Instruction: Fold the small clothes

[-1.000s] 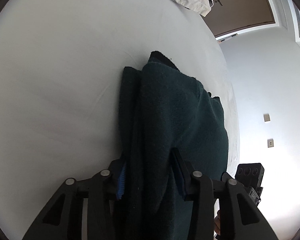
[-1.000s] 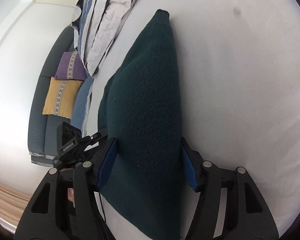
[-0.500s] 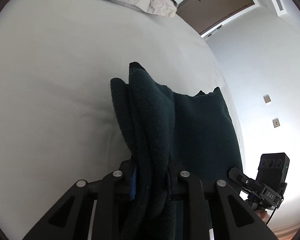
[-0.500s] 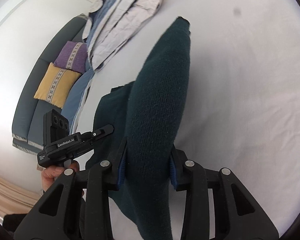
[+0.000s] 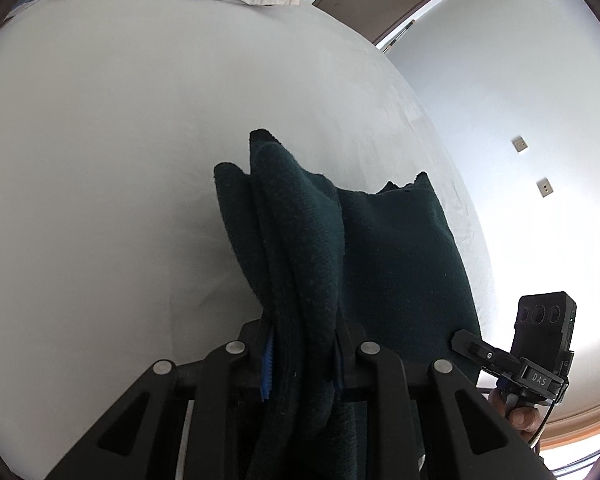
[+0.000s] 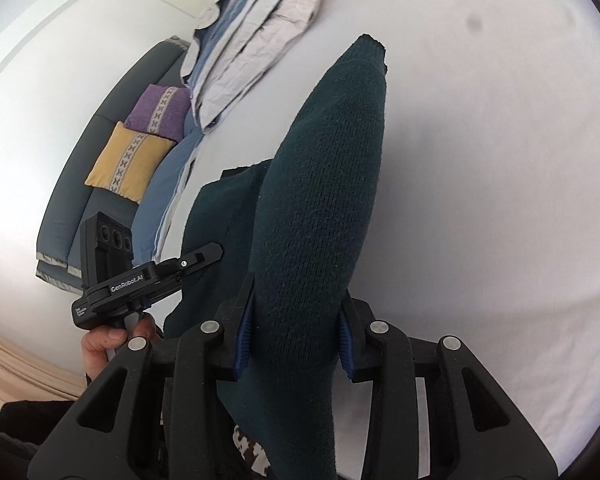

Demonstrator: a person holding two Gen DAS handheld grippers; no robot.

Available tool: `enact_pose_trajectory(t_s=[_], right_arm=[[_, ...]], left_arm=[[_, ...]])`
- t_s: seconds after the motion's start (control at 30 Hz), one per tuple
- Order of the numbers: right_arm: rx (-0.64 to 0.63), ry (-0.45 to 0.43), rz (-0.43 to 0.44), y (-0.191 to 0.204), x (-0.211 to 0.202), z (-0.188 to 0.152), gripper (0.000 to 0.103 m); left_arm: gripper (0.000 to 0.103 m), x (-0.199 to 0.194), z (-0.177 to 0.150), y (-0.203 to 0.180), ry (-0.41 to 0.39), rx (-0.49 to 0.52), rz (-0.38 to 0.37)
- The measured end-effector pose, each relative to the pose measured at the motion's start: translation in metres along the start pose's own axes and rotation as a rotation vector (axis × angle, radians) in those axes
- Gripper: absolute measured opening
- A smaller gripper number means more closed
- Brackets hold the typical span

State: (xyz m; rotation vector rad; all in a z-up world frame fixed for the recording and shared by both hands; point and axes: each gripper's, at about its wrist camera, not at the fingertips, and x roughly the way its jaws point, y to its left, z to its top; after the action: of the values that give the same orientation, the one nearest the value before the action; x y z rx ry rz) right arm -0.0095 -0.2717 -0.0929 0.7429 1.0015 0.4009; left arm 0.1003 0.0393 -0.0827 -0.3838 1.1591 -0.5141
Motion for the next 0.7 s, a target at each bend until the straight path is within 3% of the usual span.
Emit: enact_pose_trajectory(t_s=[0.1, 0.2, 0.27, 0.37, 0.5, 0.7], right_arm=[[0.045, 0.012, -0.02, -0.03, 0.007, -0.017, 0.033], [0.126, 0.002, 0.059, -0.069, 0.012, -0.029, 0.036], [0.124, -0.021, 0.111, -0.077, 0.011, -0.035, 0.037], [0.126, -0.024, 0.122, -0.077, 0.008, -0.037, 0.037], [0.141, -0.067, 0.088, -0.074, -0.003, -0.036, 0.041], [0.126, -0.202, -0.045, -0.072, -0.06, -0.05, 0.042]], left_arm=[[0.025, 0.021, -0.012, 0.012, 0.009, -0.003, 0.065], [0.031, 0.028, -0.019, 0.035, 0.005, -0.064, 0.002], [0.034, 0.026, -0.022, 0.037, -0.006, -0.056, -0.005], [0.036, 0.025, -0.024, 0.04, -0.019, -0.05, -0.003], [0.04, 0.016, -0.029, 0.05, -0.038, -0.077, -0.011], [0.041, -0.017, -0.044, 0.039, -0.139, -0.015, 0.092]])
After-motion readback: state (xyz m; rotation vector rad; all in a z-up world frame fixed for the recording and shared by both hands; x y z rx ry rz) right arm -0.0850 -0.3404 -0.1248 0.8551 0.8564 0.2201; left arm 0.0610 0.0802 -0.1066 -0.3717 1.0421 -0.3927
